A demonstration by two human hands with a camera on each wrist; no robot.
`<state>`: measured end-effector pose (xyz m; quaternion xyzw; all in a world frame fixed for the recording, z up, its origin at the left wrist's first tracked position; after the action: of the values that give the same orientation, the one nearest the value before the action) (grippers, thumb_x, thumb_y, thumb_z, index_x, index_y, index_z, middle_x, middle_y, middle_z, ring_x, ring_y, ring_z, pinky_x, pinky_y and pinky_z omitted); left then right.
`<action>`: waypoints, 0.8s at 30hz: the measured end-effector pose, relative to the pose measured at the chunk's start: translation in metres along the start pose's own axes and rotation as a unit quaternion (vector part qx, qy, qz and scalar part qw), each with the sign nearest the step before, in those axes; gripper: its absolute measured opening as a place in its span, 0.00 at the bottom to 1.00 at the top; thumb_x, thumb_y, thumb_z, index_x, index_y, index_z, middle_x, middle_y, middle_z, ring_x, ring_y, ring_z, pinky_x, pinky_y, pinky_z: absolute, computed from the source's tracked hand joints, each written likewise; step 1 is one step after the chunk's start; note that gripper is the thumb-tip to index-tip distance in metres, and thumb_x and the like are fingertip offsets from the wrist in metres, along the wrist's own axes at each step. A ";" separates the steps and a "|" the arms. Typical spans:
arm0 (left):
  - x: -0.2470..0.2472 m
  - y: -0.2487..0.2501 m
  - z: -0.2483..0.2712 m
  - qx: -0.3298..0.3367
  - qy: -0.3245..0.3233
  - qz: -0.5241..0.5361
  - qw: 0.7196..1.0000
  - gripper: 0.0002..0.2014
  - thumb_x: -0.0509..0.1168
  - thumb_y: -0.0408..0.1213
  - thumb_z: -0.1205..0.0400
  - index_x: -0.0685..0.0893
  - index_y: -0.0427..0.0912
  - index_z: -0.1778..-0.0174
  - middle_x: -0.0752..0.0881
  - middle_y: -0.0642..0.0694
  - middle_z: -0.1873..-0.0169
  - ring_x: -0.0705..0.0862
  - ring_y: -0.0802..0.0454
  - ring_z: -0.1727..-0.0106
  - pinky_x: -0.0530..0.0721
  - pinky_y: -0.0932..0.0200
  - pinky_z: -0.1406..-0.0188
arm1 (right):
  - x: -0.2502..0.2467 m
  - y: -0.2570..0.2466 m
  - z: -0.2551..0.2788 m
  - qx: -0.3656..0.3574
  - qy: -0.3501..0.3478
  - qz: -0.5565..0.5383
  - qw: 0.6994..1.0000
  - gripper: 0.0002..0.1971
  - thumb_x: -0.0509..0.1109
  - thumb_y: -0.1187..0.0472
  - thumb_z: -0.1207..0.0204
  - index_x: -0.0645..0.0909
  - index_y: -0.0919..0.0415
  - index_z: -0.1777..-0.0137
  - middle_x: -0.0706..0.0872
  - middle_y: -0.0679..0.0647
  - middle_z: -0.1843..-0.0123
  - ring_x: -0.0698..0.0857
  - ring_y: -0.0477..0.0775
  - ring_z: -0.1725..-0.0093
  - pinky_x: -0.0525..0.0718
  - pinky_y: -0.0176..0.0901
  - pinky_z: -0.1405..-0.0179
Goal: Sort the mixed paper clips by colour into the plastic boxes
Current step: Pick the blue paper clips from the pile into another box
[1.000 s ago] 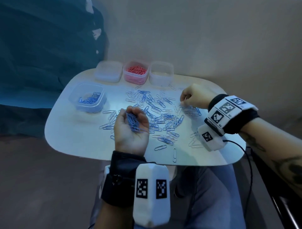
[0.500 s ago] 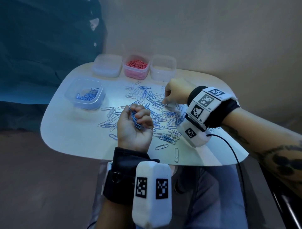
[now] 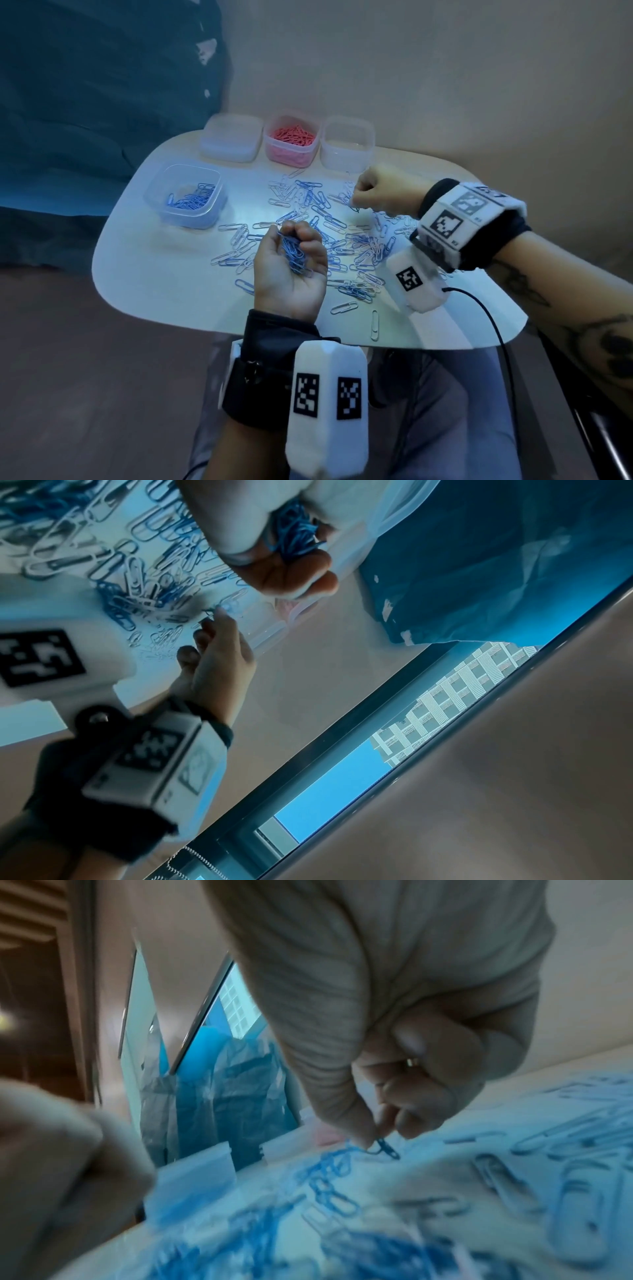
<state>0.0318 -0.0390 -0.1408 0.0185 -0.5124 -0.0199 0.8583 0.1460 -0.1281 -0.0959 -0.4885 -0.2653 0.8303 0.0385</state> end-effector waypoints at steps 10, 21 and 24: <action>0.020 -0.022 -0.006 0.040 -0.027 -0.058 0.997 0.19 0.45 0.40 0.13 0.80 0.35 0.53 0.86 0.40 0.59 0.84 0.47 0.55 0.83 0.55 0.48 | 0.010 -0.033 0.054 -0.089 -0.056 -0.240 0.965 0.11 0.72 0.68 0.29 0.77 0.58 0.69 0.80 0.54 0.70 0.72 0.41 0.74 0.62 0.28 0.81; 0.021 -0.022 -0.004 0.019 -0.054 -0.052 0.997 0.21 0.44 0.41 0.13 0.82 0.37 0.54 0.90 0.42 0.64 0.89 0.49 0.63 0.88 0.56 0.65 | -0.013 -0.016 0.049 -0.027 0.002 -0.343 0.939 0.08 0.71 0.70 0.29 0.79 0.62 0.68 0.80 0.52 0.71 0.68 0.38 0.82 0.59 0.26 0.84; 0.020 -0.022 -0.006 0.025 -0.054 -0.039 0.997 0.20 0.45 0.41 0.13 0.81 0.36 0.54 0.89 0.41 0.66 0.89 0.49 0.67 0.88 0.55 0.65 | -0.001 -0.027 0.054 -0.044 -0.029 -0.286 0.957 0.02 0.72 0.67 0.28 0.83 0.63 0.61 0.81 0.50 0.70 0.73 0.37 0.79 0.62 0.28 0.80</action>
<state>0.0461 -0.0617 -0.1268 0.0593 -0.5568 -0.0413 0.8275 0.0964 -0.1271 -0.0617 -0.3689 -0.4311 0.7862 0.2449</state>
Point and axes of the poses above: each hand's wrist, its own z-axis away from the middle knuckle, its own x-axis out of the palm, y = z × x, the point moved 7 cm from there along -z, towards the middle knuckle
